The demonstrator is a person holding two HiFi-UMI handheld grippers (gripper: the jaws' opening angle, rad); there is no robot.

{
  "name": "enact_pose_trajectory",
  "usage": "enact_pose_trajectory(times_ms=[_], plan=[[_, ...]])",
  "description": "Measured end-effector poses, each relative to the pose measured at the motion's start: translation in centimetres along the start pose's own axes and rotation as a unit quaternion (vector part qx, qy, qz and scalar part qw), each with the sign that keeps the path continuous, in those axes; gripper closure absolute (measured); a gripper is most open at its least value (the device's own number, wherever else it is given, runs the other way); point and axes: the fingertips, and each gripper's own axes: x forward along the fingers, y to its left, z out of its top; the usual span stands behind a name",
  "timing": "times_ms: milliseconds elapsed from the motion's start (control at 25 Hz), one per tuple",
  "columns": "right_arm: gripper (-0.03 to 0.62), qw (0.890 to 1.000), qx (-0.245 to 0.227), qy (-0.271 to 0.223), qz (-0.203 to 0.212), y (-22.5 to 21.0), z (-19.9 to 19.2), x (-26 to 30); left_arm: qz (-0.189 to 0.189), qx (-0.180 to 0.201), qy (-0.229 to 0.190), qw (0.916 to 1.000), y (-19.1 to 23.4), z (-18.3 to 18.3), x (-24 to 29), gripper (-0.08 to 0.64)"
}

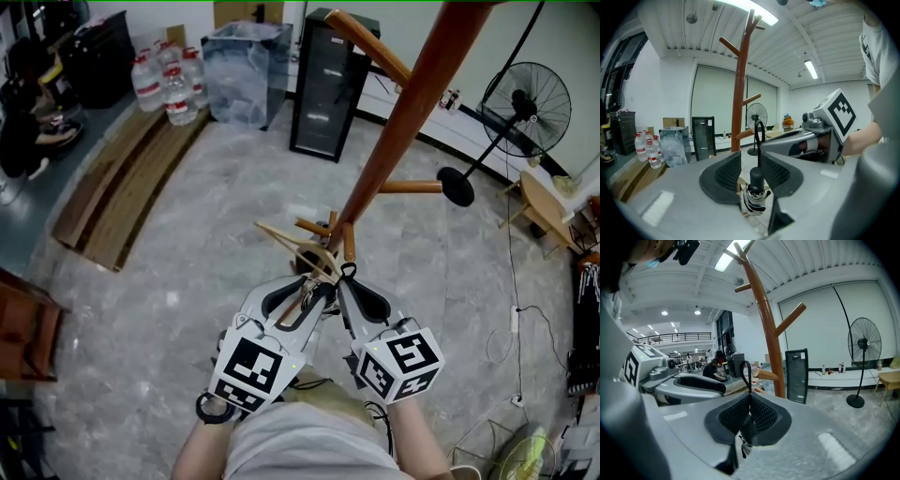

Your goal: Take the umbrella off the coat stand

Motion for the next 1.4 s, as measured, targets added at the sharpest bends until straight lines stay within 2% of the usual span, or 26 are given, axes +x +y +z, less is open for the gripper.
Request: enact_pose_trajectory(times_ms=[360, 800, 1040, 1400], plan=[[0.589, 1.0, -0.008, 0.011, 0.01, 1.9, -0.8, -0.7, -0.007, -0.009, -0.009, 0.9999, -0.4, 0.4, -1.2, 0.431], [0.589, 0.998, -0.037, 0.026, 0.042, 5.0, -1.7, -0.4, -0.006, -0.017, -0.019, 0.9997, -0.3, 0.6, -2.8, 0.433], [0.589, 0.996, -0.048, 0.028, 0.064, 7.0, -2.0, -0.2, 0.004, -0.019, -0.034, 0.9992, 0.3, 0.8, -4.1, 0.46], [0.589, 0.993, -0.063, 0.029, 0.095, 9.9, -2.1, 0.2, 0.017, -0.019, -0.035, 0.999, 0.9, 0.4, -6.1, 0.469]])
